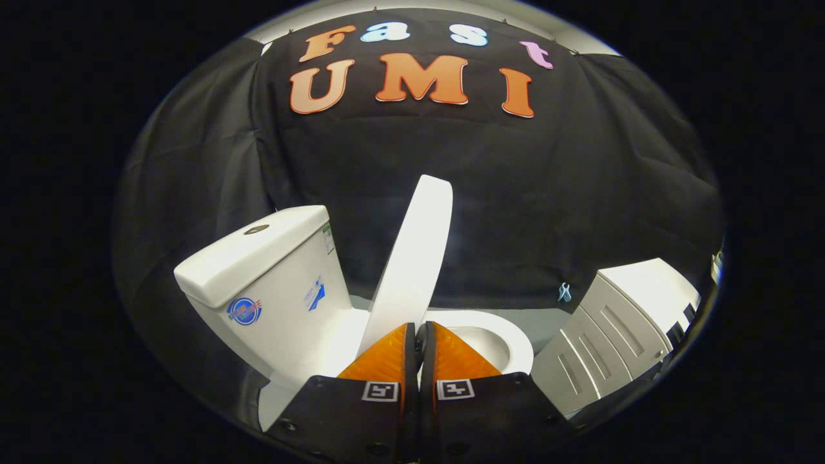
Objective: Open the toilet lid.
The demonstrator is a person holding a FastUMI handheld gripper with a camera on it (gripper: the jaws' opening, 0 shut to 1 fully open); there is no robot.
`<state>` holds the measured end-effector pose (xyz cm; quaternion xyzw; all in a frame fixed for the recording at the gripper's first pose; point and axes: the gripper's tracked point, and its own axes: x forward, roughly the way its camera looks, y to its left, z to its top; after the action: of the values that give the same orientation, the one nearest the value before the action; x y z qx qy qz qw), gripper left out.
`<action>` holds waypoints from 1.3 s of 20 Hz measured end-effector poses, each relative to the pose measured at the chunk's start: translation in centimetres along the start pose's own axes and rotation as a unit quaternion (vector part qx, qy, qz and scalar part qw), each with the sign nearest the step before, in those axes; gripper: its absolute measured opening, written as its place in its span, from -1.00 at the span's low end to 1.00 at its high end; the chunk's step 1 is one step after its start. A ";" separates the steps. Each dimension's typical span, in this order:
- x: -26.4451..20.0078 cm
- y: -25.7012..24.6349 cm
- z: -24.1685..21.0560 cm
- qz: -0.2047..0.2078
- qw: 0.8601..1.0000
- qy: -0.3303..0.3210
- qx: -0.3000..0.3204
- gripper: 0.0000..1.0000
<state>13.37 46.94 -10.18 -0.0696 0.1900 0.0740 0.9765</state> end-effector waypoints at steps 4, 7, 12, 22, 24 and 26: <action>-0.2 4.0 1.1 0.001 0.999 -0.021 -0.049 -0.84; -0.1 6.6 1.5 -0.006 0.996 -0.031 -0.082 -0.84; 0.0 10.6 2.1 0.009 0.997 -0.031 -0.074 -0.84; 0.3 17.2 2.0 0.008 0.992 -0.048 -0.119 -0.83; 0.5 17.5 1.9 -0.007 0.990 -0.049 -0.135 -0.83; 0.5 17.5 1.8 -0.022 0.988 -0.048 -0.146 -0.83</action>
<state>11.51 64.47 -10.56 -0.2119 0.1286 0.0830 0.9652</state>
